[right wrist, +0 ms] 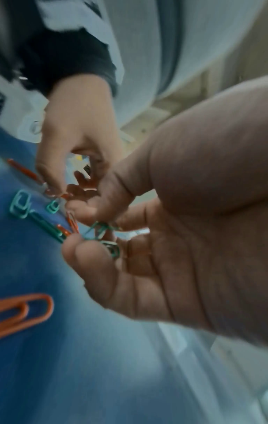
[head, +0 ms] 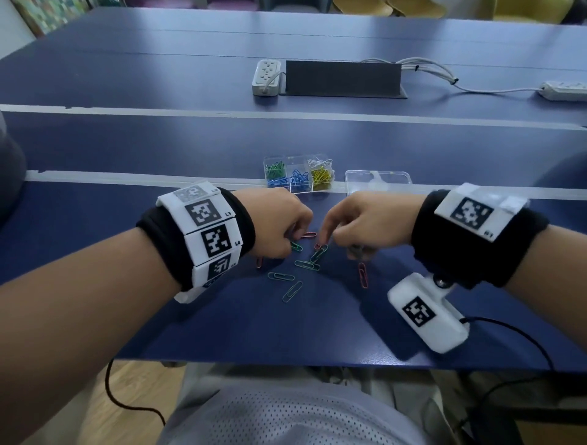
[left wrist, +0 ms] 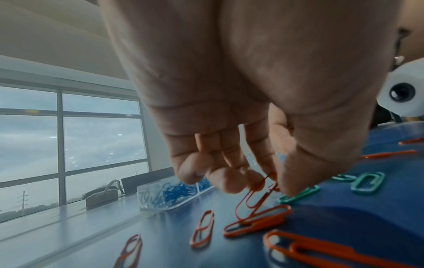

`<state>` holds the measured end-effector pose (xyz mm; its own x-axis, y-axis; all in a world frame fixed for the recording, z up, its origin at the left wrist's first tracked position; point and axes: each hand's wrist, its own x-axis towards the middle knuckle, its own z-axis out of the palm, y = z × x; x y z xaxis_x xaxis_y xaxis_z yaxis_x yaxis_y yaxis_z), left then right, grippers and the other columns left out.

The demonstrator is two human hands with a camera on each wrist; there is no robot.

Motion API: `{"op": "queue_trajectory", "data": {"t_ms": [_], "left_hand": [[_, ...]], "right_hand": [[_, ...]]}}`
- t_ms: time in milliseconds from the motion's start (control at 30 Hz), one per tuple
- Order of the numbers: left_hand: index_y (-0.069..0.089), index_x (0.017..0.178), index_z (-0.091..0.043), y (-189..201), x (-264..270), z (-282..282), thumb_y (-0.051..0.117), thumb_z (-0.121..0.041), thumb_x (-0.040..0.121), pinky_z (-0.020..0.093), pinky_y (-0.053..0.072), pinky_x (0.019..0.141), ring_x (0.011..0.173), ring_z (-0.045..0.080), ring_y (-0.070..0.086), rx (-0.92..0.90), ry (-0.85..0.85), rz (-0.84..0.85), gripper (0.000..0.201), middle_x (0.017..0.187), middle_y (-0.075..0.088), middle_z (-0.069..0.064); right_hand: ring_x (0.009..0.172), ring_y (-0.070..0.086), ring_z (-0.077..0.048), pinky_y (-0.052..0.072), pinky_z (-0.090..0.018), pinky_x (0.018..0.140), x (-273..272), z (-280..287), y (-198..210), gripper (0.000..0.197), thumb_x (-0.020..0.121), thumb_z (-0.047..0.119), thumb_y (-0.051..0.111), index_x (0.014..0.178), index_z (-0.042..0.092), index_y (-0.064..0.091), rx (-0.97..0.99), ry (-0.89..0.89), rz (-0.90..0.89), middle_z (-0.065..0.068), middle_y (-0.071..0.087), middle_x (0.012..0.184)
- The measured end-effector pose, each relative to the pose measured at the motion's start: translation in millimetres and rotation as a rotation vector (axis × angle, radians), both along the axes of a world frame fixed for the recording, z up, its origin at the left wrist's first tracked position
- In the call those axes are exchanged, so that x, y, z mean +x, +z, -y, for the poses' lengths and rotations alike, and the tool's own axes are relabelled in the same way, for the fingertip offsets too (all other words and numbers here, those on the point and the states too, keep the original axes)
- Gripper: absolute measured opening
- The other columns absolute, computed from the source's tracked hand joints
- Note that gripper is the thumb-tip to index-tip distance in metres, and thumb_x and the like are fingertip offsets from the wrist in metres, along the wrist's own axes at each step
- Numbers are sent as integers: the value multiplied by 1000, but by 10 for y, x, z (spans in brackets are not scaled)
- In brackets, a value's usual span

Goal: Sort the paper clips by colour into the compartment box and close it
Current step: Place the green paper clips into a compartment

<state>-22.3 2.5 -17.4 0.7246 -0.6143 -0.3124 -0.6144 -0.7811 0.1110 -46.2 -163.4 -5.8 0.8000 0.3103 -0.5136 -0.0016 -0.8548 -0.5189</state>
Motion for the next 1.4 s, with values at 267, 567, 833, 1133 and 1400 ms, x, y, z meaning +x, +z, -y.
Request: {"op": "queue_trajectory", "data": {"t_ms": [267,567,833,1133,1400], "left_hand": [[70,99,-31,-9,17,-25,58,-29,83,23,38,71,81,6,38,21,-73,53,20,91,47,-9],[69,83,-16,-1,32,6,56,-24,76,32,52,78,80,20,56,-6,-63,66,17,91,67,3],[59,76,-27,100,-45,-143,61,-19,73,22,46,63,55,4,50,-245,157,-78,9,62,59,-7],[67,77,-27,36,42,-374,52,-3,84,14,50,57,46,5,59,-481,402,-332,29,53,64,-6],[62,75,-14,60,424,-350,60,4,82,26,57,60,49,14,58,-814,691,-213,19,66,62,11]], "right_hand": [[59,51,-21,45,-28,56,36,-88,-72,12,86,12,52,75,11,57,136,-87,-130,-10,51,71],[78,49,-11,38,-20,71,-16,-203,-141,20,78,24,70,98,22,72,-242,310,376,10,53,74],[87,63,-24,52,-31,78,-83,-174,-133,19,84,27,58,93,16,72,-305,381,394,-3,70,92],[84,54,-19,43,-23,76,-10,-207,-109,23,90,27,53,100,14,70,-301,352,302,-4,69,97],[50,54,-7,51,-24,68,449,-418,167,14,82,19,57,75,16,68,-80,54,282,3,64,62]]}}
